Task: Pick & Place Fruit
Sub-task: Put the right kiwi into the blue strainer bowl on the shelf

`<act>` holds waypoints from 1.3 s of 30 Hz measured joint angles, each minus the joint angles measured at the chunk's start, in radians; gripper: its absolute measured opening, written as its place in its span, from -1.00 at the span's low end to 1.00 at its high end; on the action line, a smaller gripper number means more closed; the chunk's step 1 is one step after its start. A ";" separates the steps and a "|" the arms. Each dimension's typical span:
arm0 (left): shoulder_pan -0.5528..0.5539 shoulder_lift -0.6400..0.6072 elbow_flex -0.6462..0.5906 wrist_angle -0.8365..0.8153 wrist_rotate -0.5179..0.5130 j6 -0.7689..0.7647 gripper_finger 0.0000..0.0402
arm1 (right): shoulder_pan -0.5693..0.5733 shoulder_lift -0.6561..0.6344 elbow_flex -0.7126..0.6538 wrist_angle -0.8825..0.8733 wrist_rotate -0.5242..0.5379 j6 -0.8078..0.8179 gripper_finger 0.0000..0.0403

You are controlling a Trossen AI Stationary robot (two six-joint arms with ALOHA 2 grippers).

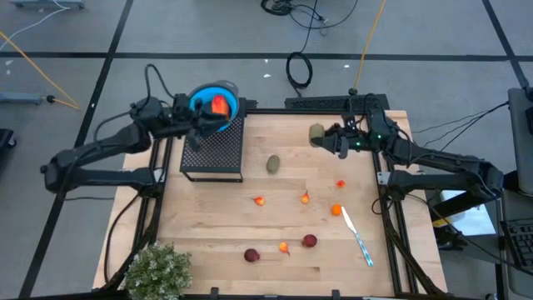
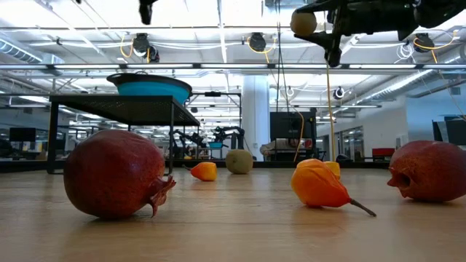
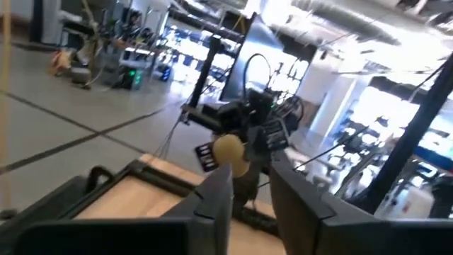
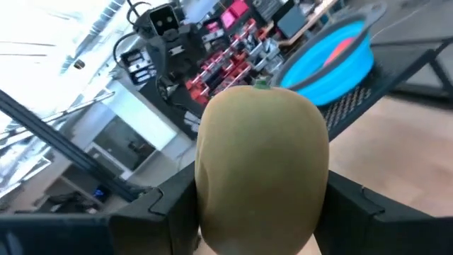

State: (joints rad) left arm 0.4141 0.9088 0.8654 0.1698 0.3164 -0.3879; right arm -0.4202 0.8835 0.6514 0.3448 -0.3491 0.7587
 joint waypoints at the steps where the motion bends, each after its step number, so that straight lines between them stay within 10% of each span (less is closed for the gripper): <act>1: -0.011 0.021 0.000 0.032 0.000 -0.007 -0.42 | 0.000 0.002 0.000 0.001 0.012 -0.013 0.02; 17: -0.121 0.311 0.044 0.375 -0.003 -0.202 0.44 | 0.081 0.055 0.000 0.049 0.067 -0.254 0.02; 39: -0.175 0.630 0.464 0.058 -0.001 -0.146 0.52 | 0.203 0.056 0.008 0.152 0.173 -0.342 0.02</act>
State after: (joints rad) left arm 0.2394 1.5392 1.3291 0.2280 0.3151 -0.5338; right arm -0.2174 0.9394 0.6590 0.4970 -0.1757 0.4169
